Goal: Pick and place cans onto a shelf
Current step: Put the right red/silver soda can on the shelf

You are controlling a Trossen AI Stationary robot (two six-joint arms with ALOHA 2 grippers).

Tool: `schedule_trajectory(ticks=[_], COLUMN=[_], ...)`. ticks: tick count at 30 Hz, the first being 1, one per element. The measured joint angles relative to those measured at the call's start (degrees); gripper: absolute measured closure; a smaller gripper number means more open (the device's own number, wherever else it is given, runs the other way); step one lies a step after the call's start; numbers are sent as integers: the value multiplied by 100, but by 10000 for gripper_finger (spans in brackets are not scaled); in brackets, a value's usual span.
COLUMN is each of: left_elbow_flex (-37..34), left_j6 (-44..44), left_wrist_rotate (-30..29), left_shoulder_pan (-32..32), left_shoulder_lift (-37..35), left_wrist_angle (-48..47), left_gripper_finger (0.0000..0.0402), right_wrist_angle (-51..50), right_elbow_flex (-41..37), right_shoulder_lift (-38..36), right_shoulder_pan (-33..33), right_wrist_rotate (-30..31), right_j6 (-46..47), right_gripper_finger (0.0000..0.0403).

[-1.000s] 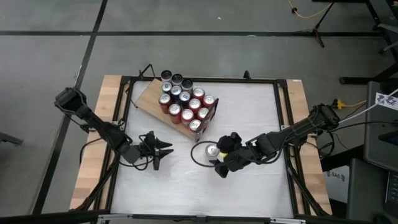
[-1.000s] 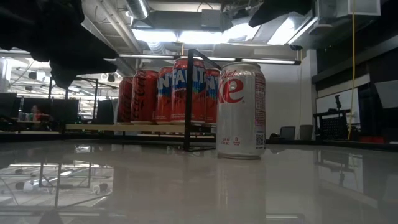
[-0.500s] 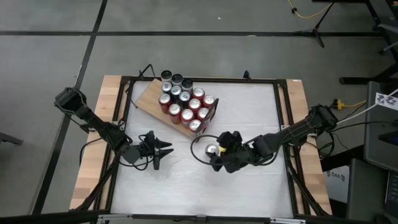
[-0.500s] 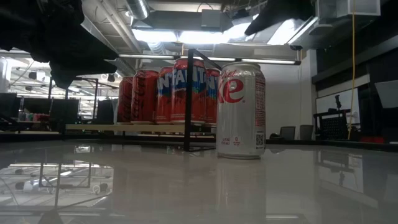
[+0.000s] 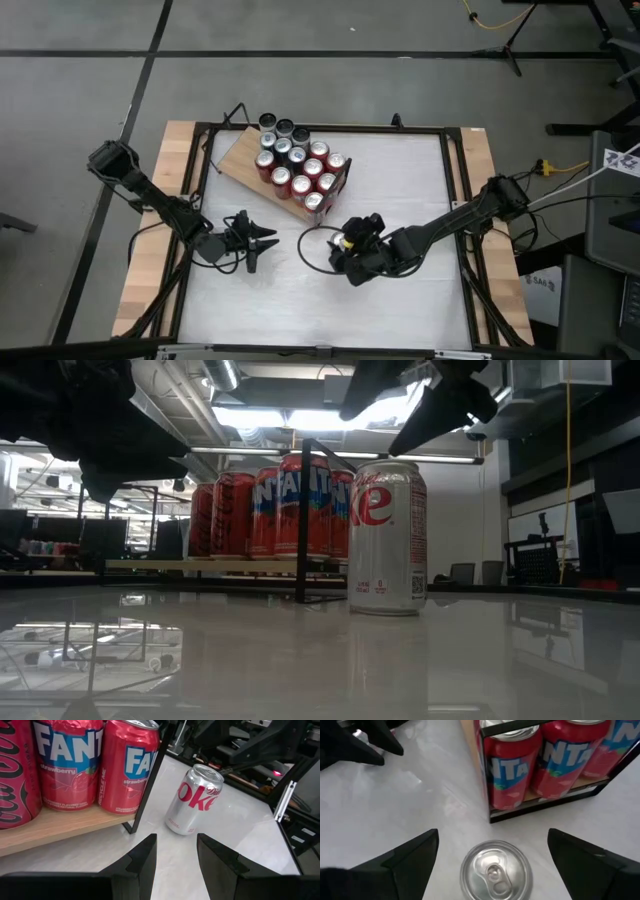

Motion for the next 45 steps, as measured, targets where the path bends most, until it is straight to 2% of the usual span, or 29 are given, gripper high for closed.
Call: schedule_trajectory(ticks=[5,14,22,28,34,37,43,45], left_elbow_flex=[0,0,0,0,0,0,0,0], left_j6=[0,0,0,0,0,0,0,0], left_wrist_rotate=[-14,-14,-15,-16,-16,-16,-16,-16], left_shoulder_pan=[0,0,0,0,0,0,-2,0], left_shoulder_lift=[0,0,0,0,0,0,0,0], left_wrist_angle=[0,0,0,0,0,0,-1,0], left_gripper_finger=[266,266,266,266,266,266,266,266], right_wrist_angle=[-18,-34,-70,-148,-159,-168,-184,-167], right_elbow_flex=[0,0,0,0,-2,-2,11,13], right_shoulder_lift=[43,560,639,704,782,782,756,751], right_shoulder_pan=[4,1,0,0,0,-2,-85,-122], right_wrist_rotate=[2,4,98,-233,-310,-317,-732,-776], right_j6=[171,402,403,410,378,275,107,86], right_gripper_finger=[40,40,40,40,41,55,123,124])
